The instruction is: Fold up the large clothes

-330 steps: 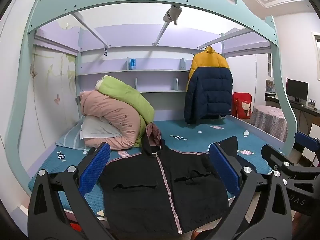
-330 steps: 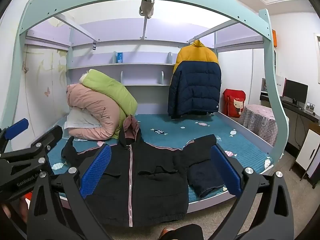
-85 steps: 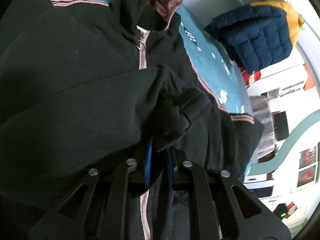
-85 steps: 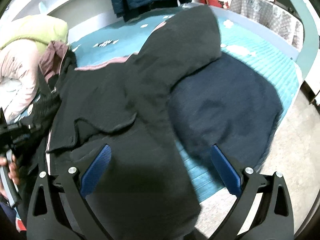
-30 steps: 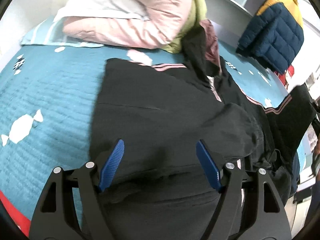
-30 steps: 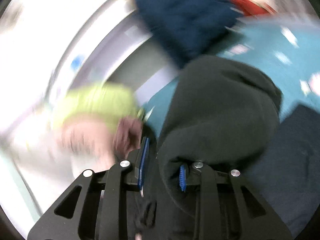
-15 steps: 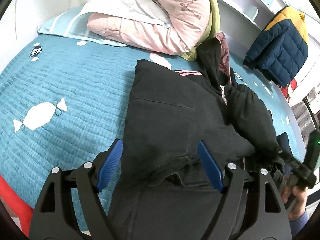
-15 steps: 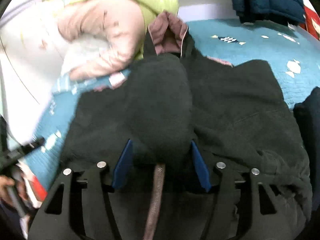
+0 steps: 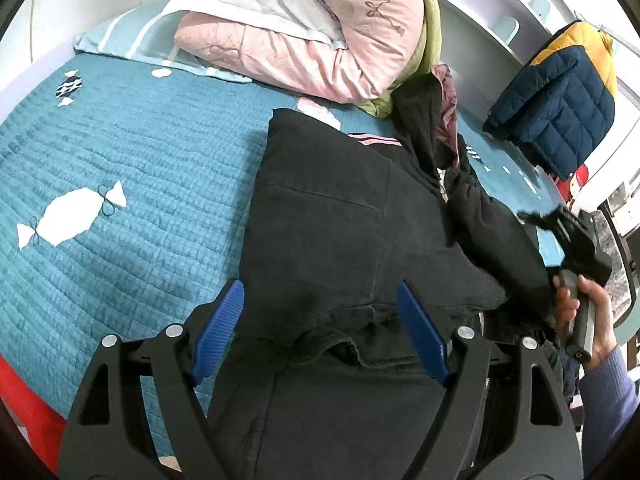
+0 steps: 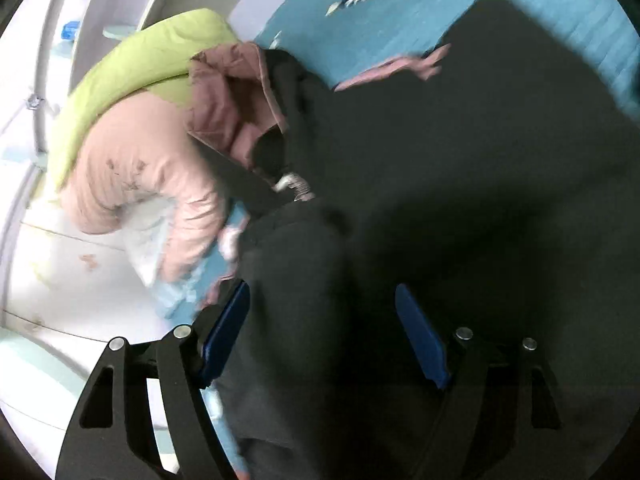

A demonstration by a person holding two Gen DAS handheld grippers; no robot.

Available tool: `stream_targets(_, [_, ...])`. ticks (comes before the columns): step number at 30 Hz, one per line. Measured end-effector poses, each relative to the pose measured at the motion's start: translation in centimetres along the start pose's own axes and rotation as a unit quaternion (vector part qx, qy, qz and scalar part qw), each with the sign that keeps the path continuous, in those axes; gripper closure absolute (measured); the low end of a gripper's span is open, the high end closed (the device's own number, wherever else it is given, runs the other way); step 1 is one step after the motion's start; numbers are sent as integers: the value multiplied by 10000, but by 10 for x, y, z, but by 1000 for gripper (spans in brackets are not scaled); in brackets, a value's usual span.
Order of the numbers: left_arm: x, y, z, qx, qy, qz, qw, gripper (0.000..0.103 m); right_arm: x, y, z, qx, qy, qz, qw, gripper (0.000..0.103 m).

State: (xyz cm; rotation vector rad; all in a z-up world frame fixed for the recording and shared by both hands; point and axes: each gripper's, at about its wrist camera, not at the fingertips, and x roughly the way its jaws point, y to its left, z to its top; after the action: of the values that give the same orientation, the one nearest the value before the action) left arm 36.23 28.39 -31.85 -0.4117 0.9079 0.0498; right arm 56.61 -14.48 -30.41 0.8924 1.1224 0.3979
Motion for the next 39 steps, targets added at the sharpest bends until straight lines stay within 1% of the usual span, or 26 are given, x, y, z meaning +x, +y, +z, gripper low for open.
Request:
stream_targets(1, [0, 1, 0, 11, 2, 18, 10000, 23, 4, 20, -9, -322, 48, 192, 9993, 39])
stream_targets(2, [1, 1, 1, 11, 5, 32, 10000, 23, 4, 37, -19, -667, 42, 211, 9975, 38])
stream_targets(3, [0, 3, 2, -11, -13, 40, 10000, 23, 7, 61, -36, -1179, 119, 219, 9927, 34])
stream_targets(4, [0, 4, 3, -40, -27, 59, 10000, 23, 14, 78, -54, -1496, 288, 269, 9880, 28])
stream_targets(5, [-1, 5, 4, -73, -37, 67, 9999, 23, 21, 90, -70, -1669, 462, 301, 9844, 25])
stream_targets(9, [-6, 4, 7, -137, -54, 49, 9999, 23, 50, 110, -118, -2217, 1067, 224, 9690, 24])
stream_targets(11, [-11, -1, 8, -62, -91, 33, 9999, 23, 47, 113, -128, -2332, 947, 155, 9677, 24])
stream_targets(13, [-13, -5, 8, -78, -89, -30, 9999, 19, 34, 113, -129, -2255, 824, 299, 9703, 24])
stream_targets(15, [-8, -14, 9, -146, 49, -249, 9996, 18, 3, 106, -123, -2271, 432, 313, 9724, 24])
stream_targets(17, [5, -30, 8, -208, 303, -585, 9976, 18, -25, 93, -112, -2182, 80, 159, 9758, 24])
stream_targets(18, [16, -42, 7, -215, 475, -759, 9958, 18, -36, 86, -106, -2173, -23, 40, 9761, 24])
stream_targets(19, [28, -54, 4, -198, 689, -896, 9934, 18, -46, 76, -100, -2190, -119, -189, 9755, 24])
stream_targets(21, [47, -71, -1, -223, 1045, -1038, 9888, 18, -63, 58, -94, -2209, -254, -542, 9735, 24])
stream_targets(23, [65, -89, -7, -225, 1260, -1213, 9843, 18, -78, 39, -88, -2099, -342, -687, 9747, 24])
stream_targets(25, [78, -95, -8, -310, 1369, -1178, 9831, 18, -93, 19, -83, -2004, -421, -829, 9753, 24])
stream_targets(27, [97, -96, -8, -484, 1624, -1074, 9797, 18, -104, 3, -78, -1925, -472, -909, 9759, 24])
stream_targets(28, [102, -96, -7, -537, 1640, -1008, 9798, 21, -109, -6, -76, -1868, -498, -958, 9764, 24])
stream_targets(29, [105, -99, -5, -459, 1616, -914, 9815, 34, -112, -10, -75, -1823, -510, -973, 9771, 24])
stream_targets(30, [105, -101, -4, -352, 1573, -846, 9833, 44, -114, -15, -74, -1781, -509, -979, 9778, 24])
stream_targets(31, [104, -104, -3, -250, 1537, -868, 9840, 62, -115, -22, -72, -1730, -509, -989, 9786, 24])
stream_targets(32, [103, -106, -2, -194, 1499, -932, 9841, 66, -119, -24, -71, -1709, -523, -999, 9788, 24])
stream_targets(33, [101, -109, -2, -127, 1435, -905, 9854, 67, -124, -28, -70, -1696, -538, -1009, 9789, 24])
stream_targets(35, [89, -117, 2, 121, 1086, -810, 9907, 70, -125, -30, -68, -1682, -558, -1007, 9790, 24])
stream_targets(37, [76, -125, 13, 334, 774, -846, 9928, 72, -127, -28, -67, -1715, -593, -1006, 9782, 24])
stream_targets(38, [68, -133, 22, 558, 548, -815, 9936, 73, -126, -27, -64, -1764, -605, -1002, 9773, 24])
stream_targets(39, [62, -140, 28, 744, 407, -795, 9932, 74, -126, -25, -62, -1804, -631, -1020, 9762, 24])
